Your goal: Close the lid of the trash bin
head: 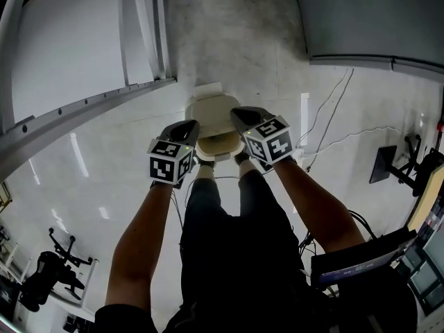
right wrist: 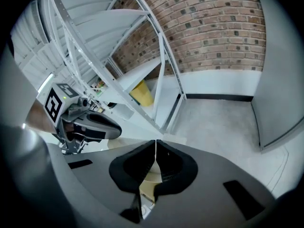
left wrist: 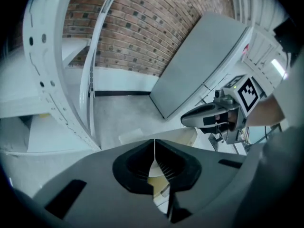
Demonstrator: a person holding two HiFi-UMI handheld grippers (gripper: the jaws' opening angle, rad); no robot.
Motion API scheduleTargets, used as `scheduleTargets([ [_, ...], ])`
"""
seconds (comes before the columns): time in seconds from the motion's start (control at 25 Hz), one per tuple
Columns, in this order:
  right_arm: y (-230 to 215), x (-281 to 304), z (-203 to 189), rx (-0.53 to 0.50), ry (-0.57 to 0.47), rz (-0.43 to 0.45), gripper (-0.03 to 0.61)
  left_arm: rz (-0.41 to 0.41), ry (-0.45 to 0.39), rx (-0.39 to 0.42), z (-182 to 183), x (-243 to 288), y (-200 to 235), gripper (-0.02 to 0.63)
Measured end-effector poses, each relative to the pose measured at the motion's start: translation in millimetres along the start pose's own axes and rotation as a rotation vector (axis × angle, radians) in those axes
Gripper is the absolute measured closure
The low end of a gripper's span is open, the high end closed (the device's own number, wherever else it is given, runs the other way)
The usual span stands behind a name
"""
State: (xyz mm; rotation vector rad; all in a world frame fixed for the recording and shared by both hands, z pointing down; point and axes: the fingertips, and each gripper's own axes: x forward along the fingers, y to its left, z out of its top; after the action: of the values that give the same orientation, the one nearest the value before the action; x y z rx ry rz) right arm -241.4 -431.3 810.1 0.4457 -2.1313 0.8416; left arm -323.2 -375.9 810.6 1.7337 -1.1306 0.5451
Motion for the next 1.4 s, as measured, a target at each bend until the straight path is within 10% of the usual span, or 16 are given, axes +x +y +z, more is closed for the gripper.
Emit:
scheduleTargets([
  [0.64,-4.8,51.5,-201.8,0.095,0.263,0.037,0.569,-0.046,0.270,0.009,-183.1,85.4,-18.9,0.615],
  [1.4,-17.1,77.7,-229.1,0.103,0.275,-0.001,0.569,-0.042,0.280,0.013,-201.5,111.0,-5.8,0.615],
])
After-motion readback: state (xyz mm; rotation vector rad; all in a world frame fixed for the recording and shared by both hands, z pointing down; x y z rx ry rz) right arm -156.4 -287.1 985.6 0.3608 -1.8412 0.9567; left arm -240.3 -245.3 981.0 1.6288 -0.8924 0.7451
